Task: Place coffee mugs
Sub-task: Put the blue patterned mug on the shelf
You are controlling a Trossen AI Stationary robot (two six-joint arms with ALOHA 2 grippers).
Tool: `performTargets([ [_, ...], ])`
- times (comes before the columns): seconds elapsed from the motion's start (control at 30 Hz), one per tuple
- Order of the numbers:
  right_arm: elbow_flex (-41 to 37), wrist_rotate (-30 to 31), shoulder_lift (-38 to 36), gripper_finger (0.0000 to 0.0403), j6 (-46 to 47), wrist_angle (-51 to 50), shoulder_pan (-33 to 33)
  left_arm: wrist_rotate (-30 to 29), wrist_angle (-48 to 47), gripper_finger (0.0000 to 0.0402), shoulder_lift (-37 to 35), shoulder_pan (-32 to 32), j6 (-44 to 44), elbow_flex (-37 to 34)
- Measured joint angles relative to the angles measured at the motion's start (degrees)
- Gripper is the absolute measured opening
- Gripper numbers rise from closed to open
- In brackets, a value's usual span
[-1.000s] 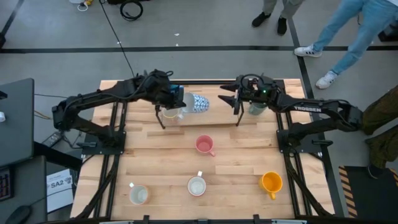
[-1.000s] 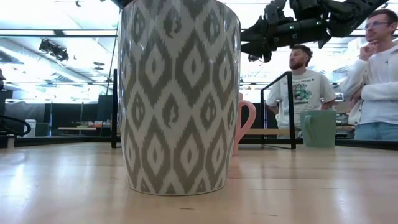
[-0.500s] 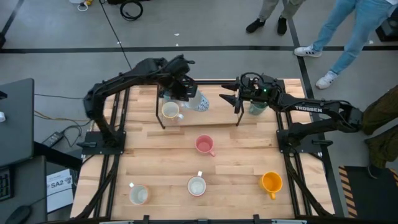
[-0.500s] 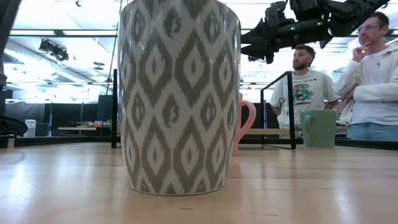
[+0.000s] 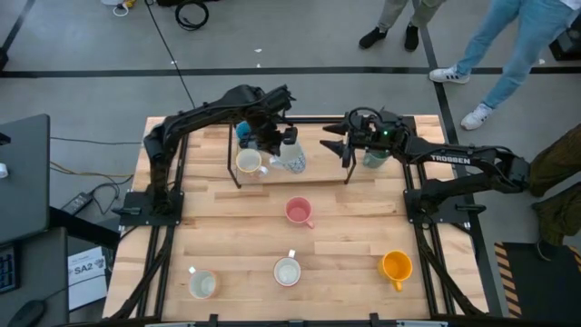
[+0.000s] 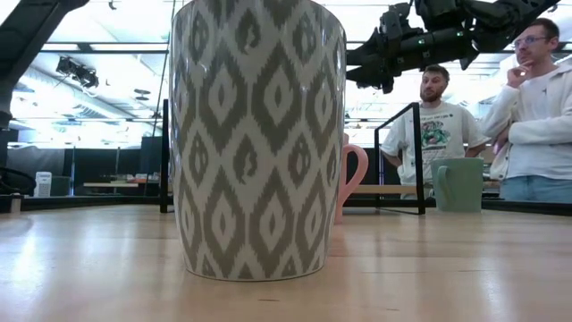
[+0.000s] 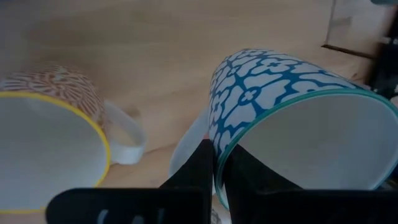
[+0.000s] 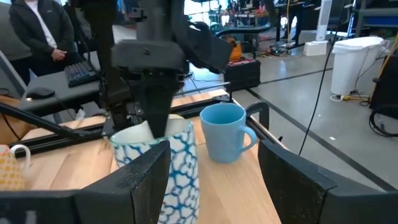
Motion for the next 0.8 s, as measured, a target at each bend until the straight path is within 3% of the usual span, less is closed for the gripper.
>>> performTargets([
  [0.8,0.0,0.0,0.0,0.025,-0.4,-0.7,1.2,-9.0,-4.4,0.0031,2.9,1.3,-7.2,0.0],
])
